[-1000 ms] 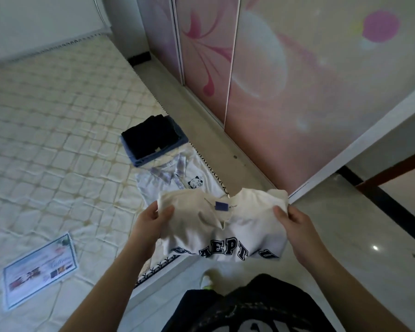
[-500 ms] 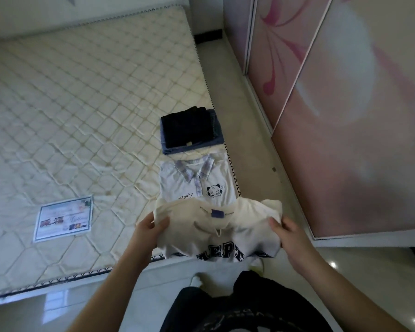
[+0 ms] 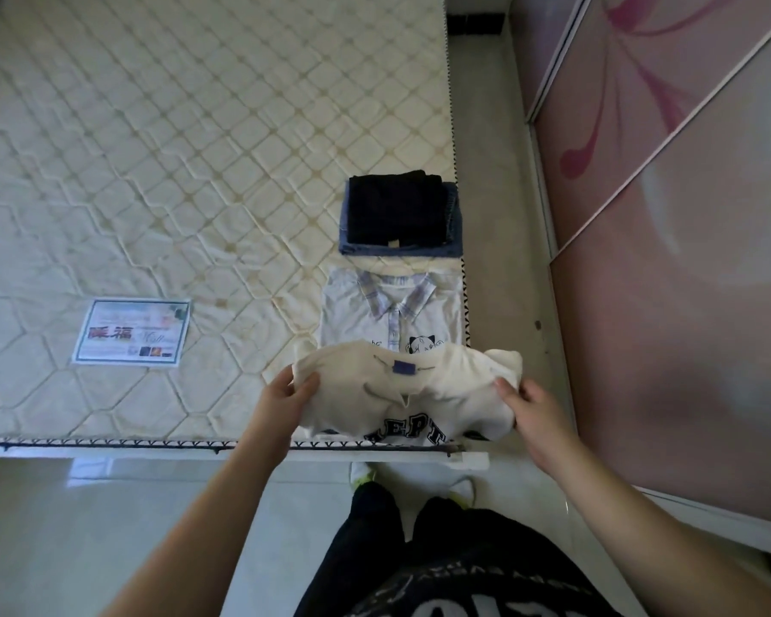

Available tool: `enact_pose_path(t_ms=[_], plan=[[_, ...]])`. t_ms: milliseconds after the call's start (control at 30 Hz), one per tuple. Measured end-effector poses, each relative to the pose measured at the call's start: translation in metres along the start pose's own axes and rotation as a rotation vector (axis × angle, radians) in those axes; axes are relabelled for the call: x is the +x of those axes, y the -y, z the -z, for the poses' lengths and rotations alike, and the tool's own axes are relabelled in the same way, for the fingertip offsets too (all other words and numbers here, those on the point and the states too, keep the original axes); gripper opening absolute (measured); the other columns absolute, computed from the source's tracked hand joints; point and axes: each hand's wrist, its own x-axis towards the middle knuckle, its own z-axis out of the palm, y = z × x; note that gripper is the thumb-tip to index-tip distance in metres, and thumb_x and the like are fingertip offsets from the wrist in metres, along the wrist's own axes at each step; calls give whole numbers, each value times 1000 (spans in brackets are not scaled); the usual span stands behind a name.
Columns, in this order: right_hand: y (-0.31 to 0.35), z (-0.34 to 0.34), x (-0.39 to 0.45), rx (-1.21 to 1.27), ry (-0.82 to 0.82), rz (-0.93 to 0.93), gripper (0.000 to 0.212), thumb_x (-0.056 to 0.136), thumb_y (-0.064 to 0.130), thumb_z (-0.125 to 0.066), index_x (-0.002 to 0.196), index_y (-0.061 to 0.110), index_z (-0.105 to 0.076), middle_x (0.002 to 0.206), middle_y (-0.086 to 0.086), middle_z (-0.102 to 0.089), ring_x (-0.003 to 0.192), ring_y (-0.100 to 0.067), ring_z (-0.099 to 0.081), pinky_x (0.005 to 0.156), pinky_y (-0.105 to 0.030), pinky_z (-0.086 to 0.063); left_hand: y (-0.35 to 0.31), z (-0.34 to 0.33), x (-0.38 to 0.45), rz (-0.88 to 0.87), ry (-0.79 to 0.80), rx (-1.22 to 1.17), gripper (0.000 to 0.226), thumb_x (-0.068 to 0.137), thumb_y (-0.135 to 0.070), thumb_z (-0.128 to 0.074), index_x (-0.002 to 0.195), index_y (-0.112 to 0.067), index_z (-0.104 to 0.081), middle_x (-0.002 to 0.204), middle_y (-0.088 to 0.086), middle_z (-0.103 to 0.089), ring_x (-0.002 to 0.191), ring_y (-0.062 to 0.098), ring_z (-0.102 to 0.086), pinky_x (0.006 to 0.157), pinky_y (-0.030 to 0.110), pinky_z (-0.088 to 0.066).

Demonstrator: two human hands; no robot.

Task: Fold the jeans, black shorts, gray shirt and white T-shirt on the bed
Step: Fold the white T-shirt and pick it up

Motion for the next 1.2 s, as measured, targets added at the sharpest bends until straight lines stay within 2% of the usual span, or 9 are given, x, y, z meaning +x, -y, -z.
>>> enact_pose_path(t_ms=[167, 300, 400, 533, 667, 867, 933, 1100, 1200], plan=[[-4, -19, 20, -26, -56, 4, 14, 98, 12, -55, 109, 9, -64, 97, -4, -70, 73, -3, -67, 67, -16, -53, -2, 16, 38, 55, 29, 46, 24, 82, -35, -71, 106, -34, -71, 104, 4, -75, 99, 27, -69, 75, 38, -54], [-9, -31, 45, -30, -84, 5, 14, 97, 14, -57, 106, 6, -64, 97, -8, -69, 84, -17, -64, 78, -30, -48, -4, 25, 68, 73, 40, 91, 27, 79, -39, -71, 105, -34, -71, 103, 4, -75, 100, 27, -69, 78, 41, -54], [-14, -39, 67, -28, -84, 7, 10, 97, 12, -56, 104, 8, -63, 92, -3, -69, 79, -11, -63, 70, -18, -51, -5, 26, 89, 74, 49, 121, 19, 87, -33, -68, 105, -33, -71, 103, 5, -74, 98, 26, -69, 81, 43, -55], [-20, -44, 104, -63, -45, 3, 9, 96, 12, -57, 102, 9, -64, 91, -1, -69, 78, -8, -63, 61, -9, -48, 2, 20, 115, 73, 28, 173, 13, 93, -25, -66, 99, -34, -72, 96, 5, -75, 87, 21, -69, 70, 31, -53], [-25, -43, 147, -62, -32, -3, 11, 96, 12, -57, 105, 11, -64, 94, -2, -70, 82, -13, -64, 74, -21, -50, 10, 15, 147, 69, 10, 248, 15, 92, -24, -66, 98, -37, -71, 95, 3, -75, 92, 26, -69, 78, 39, -55], [-21, -36, 208, -111, -9, 15, 13, 95, 11, -59, 94, 23, -66, 87, 12, -71, 72, 4, -67, 63, -10, -50, 12, -1, 216, 57, -41, 362, 50, 92, -28, -66, 140, -25, -52, 103, 4, -74, 97, 22, -69, 93, 41, -53], [-19, -34, 231, -106, 24, 18, 15, 95, 8, -59, 97, 22, -64, 91, 13, -71, 75, 5, -67, 63, -9, -50, 7, -4, 240, 40, -59, 404, 53, 92, -28, -66, 142, -22, -49, 108, 6, -72, 101, 25, -67, 97, 46, -51], [-13, -35, 283, -120, 93, 61, 25, 93, 0, -57, 108, 19, -61, 89, 14, -73, 79, 4, -68, 67, -9, -50, 0, -7, 287, -23, -53, 477, 39, 92, -19, -64, 131, -23, -60, 118, 9, -68, 111, 29, -63, 99, 50, -49], [-15, -35, 314, -117, 108, 66, 24, 92, -1, -56, 103, 19, -64, 85, 15, -75, 79, 3, -69, 67, -9, -50, 1, -7, 311, -96, -51, 435, 28, 90, -8, -63, 98, -31, -74, 93, 2, -74, 86, 17, -68, 80, 34, -56]])
